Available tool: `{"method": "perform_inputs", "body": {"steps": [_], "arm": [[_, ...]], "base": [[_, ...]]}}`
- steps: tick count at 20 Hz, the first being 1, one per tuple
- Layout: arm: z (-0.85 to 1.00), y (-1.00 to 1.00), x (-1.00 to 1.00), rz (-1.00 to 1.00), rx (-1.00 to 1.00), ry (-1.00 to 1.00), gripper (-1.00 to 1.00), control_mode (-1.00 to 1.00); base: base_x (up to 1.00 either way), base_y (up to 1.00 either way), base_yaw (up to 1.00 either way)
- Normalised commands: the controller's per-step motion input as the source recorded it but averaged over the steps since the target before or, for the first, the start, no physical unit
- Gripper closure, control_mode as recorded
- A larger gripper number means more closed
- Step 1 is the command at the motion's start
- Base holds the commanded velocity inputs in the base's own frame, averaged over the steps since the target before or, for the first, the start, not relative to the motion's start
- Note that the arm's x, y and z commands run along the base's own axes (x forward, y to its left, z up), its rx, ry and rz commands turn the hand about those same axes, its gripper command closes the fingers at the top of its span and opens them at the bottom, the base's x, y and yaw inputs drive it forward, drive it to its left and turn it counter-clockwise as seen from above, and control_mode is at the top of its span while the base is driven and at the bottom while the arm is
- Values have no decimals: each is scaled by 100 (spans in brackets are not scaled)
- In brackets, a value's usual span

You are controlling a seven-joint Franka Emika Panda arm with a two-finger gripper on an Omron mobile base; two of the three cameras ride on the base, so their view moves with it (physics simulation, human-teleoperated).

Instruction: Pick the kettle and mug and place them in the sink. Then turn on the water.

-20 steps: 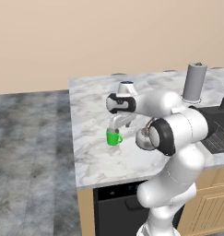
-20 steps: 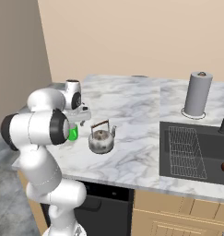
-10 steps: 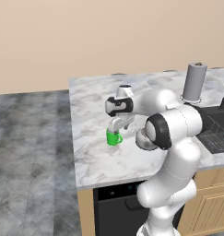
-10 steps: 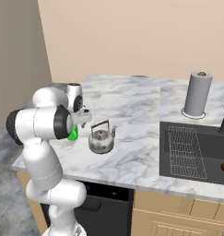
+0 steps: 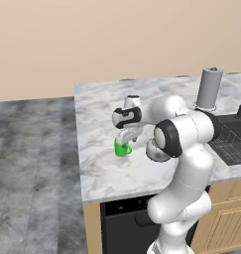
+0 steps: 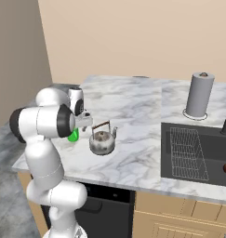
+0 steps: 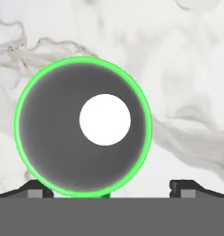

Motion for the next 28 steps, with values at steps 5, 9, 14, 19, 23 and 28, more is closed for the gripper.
{"method": "perform_inputs", "body": {"steps": [5, 9, 14, 19, 23, 28], "arm": [[-15, 6, 0, 3, 0, 2, -100, -100], [-6, 11, 0, 3, 0, 1, -100, -100], [-4, 8, 0, 3, 0, 1, 100, -100], [0, 0, 0, 0, 0, 0, 100, -100], [0, 1, -18, 0, 0, 0, 100, -100], [16, -2, -61, 0, 2, -9, 100, -100]], "base": [[0, 0, 0], [0, 0, 0], [0, 0, 0], [0, 0, 0], [0, 0, 0], [0, 0, 0]]}}
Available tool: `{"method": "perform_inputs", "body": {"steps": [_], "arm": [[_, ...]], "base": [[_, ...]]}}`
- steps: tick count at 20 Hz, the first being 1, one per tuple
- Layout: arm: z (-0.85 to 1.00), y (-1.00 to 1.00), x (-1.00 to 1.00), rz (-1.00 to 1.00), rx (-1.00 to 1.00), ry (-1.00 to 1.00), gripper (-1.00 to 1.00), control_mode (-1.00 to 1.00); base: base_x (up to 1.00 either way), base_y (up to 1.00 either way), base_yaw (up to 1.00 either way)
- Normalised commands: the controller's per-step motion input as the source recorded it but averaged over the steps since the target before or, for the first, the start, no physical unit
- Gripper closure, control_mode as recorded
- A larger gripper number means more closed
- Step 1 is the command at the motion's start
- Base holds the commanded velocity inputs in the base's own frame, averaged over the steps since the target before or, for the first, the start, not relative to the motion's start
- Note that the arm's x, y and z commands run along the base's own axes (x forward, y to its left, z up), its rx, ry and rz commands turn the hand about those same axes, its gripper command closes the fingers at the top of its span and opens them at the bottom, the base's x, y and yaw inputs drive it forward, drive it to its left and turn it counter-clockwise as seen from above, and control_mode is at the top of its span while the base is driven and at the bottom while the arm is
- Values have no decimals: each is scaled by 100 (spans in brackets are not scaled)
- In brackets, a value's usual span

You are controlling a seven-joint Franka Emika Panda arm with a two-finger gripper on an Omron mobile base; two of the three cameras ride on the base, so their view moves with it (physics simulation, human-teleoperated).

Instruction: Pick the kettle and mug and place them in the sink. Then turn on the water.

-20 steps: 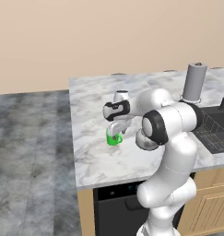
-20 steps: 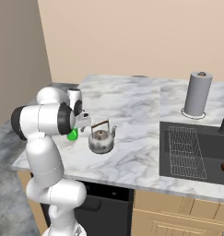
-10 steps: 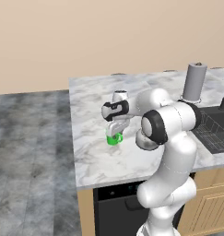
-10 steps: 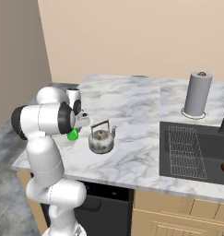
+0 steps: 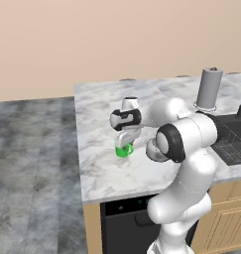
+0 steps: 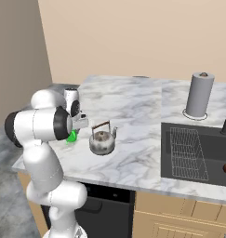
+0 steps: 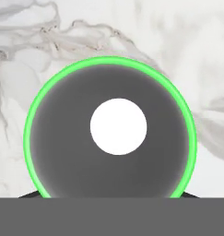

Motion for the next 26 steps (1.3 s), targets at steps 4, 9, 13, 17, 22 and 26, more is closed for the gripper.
{"method": "perform_inputs", "body": {"steps": [4, 9, 13, 17, 22, 26], "arm": [[50, -16, -64, -9, 3, -29, 100, -100], [51, -20, -57, -20, 7, -17, 100, -100], [47, -25, -50, -25, 5, -14, 100, -100], [53, -21, -23, -29, 3, -4, 100, -100], [59, -19, -15, -28, 0, -4, 100, -100], [48, -18, -23, -21, 0, -5, 100, -100]], "base": [[0, 0, 0], [0, 0, 0], [0, 0, 0], [0, 0, 0], [0, 0, 0], [0, 0, 0]]}}
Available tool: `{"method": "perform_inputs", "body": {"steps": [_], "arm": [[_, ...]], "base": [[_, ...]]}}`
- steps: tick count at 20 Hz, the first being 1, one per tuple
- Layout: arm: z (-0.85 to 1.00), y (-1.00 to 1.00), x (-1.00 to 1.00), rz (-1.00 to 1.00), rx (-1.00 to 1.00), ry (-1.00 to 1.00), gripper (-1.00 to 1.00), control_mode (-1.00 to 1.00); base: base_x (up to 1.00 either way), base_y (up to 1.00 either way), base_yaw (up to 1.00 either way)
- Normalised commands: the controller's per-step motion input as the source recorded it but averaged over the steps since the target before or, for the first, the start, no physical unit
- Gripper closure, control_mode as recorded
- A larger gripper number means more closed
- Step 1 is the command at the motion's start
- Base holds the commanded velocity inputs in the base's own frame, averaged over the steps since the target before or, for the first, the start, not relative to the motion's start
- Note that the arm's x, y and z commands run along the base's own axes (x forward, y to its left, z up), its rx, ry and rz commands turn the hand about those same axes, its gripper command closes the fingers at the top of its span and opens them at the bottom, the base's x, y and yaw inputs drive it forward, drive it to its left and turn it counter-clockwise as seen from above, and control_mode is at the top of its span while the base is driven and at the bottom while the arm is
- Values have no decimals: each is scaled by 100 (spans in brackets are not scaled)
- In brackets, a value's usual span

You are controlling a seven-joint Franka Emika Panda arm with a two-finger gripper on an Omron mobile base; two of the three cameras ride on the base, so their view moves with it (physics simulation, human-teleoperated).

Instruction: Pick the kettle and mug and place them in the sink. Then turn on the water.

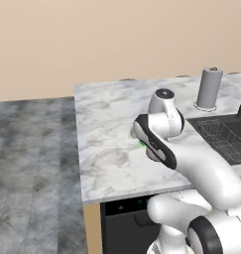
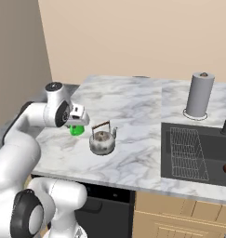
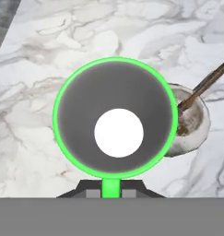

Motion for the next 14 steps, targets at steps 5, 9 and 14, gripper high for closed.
{"method": "perform_inputs", "body": {"steps": [5, 9, 14], "arm": [[29, -19, -37, -17, 0, -3, 100, -100], [28, -18, -53, -14, 0, -6, 100, -100], [15, -19, -48, -5, 0, -9, 100, -100]], "base": [[0, 0, 0], [0, 0, 0], [0, 0, 0]]}}
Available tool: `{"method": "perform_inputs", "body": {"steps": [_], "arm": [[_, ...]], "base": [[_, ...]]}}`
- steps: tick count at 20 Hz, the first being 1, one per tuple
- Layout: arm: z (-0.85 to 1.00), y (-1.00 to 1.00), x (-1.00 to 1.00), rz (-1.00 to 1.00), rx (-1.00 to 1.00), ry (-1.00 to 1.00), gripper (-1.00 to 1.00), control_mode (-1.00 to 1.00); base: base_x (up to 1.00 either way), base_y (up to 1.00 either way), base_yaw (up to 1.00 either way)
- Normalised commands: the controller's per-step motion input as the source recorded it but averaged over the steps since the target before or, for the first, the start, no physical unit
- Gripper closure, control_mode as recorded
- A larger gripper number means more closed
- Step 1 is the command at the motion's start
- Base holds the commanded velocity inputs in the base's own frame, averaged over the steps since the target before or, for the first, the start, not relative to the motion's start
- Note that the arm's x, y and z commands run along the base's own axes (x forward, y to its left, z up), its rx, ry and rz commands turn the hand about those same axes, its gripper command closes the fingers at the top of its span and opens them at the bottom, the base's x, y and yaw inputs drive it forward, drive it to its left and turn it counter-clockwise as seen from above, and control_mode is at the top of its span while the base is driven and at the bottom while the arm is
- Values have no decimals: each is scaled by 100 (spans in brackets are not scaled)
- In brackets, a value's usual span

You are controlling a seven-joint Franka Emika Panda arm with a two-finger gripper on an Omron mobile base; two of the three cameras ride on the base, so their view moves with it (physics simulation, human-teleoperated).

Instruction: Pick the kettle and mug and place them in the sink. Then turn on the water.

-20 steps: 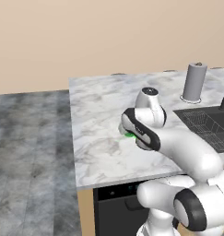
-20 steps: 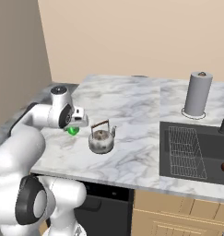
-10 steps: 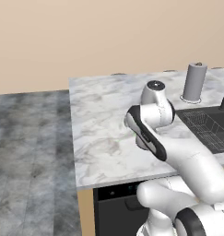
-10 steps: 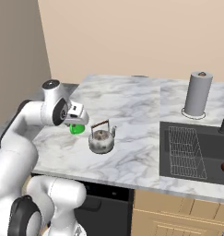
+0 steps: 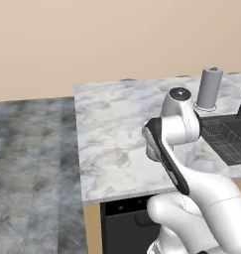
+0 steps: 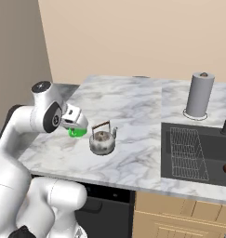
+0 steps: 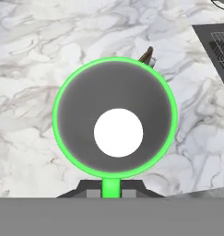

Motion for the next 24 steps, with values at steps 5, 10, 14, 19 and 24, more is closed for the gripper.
{"method": "perform_inputs", "body": {"steps": [5, 10, 14, 19, 24], "arm": [[0, -15, -27, 0, 1, 0, 100, -100], [0, -4, -12, 2, 0, 0, 100, -100], [0, 0, -6, 2, 0, 0, 100, -100], [0, 0, -1, 2, 0, 0, 100, 100], [0, 0, 0, 0, 0, 0, 100, 100]], "base": [[0, 0, 0], [0, 0, 0], [0, 0, 0], [-2, 0, 4], [-36, -13, 5]]}}
